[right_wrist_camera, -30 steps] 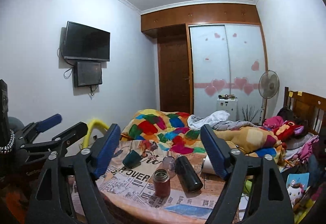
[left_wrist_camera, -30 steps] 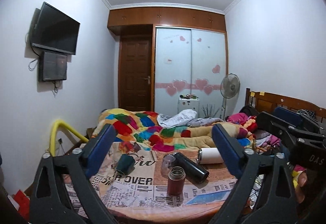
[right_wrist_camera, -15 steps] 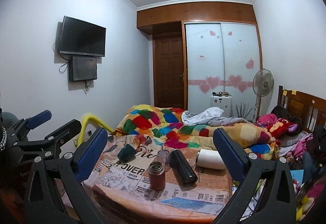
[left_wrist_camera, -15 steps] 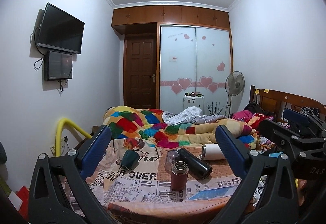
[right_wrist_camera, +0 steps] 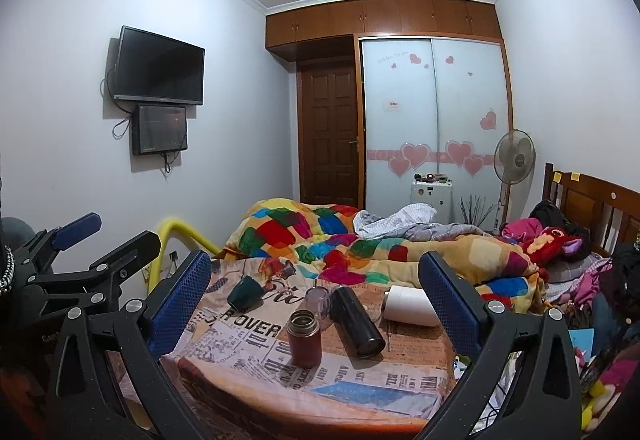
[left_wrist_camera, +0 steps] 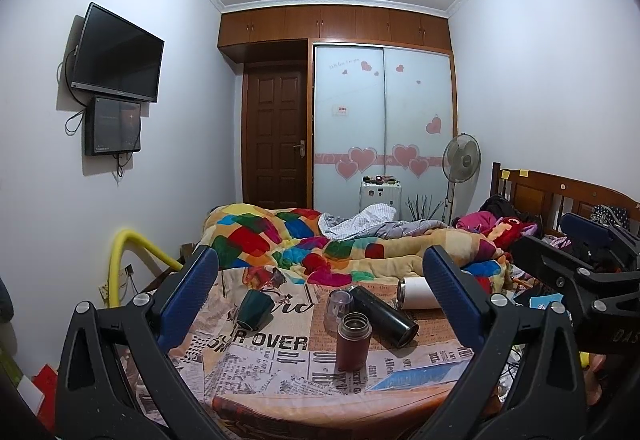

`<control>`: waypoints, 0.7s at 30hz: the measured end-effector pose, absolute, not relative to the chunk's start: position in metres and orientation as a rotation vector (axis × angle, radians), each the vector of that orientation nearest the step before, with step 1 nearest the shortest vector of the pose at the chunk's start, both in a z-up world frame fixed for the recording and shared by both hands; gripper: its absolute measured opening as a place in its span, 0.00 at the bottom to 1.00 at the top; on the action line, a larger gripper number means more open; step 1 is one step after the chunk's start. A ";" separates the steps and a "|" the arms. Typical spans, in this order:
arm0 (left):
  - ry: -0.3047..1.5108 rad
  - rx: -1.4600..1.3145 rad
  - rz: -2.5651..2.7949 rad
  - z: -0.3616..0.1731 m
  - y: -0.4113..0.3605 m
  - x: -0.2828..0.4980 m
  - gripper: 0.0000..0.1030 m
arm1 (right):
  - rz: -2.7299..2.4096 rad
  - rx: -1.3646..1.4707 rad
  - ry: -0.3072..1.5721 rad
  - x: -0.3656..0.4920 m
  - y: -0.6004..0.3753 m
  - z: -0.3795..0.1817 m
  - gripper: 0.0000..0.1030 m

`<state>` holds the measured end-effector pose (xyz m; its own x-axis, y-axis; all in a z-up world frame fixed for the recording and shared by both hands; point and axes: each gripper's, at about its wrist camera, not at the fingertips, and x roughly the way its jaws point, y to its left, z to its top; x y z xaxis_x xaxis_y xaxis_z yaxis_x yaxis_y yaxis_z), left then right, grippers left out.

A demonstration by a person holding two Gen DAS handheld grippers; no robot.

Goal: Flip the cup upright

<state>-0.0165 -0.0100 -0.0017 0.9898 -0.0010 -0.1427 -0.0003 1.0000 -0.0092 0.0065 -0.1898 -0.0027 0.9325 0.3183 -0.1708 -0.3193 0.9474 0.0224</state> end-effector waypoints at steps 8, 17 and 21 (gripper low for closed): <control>0.154 -0.013 -0.002 -0.005 -0.008 -0.014 1.00 | 0.327 -0.004 0.178 0.007 -0.190 -0.003 1.00; 0.160 -0.017 -0.006 -0.008 -0.008 -0.011 1.00 | 0.327 -0.002 0.178 0.007 -0.191 -0.003 1.00; 0.164 -0.018 -0.010 -0.009 -0.010 -0.010 1.00 | 0.326 -0.002 0.178 0.007 -0.193 -0.004 1.00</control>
<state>-0.0103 -0.0100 -0.0093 0.9865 -0.0117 -0.1632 0.0087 0.9998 -0.0191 0.0070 -0.1930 -0.0037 0.9320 0.3180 -0.1742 -0.3184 0.9476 0.0264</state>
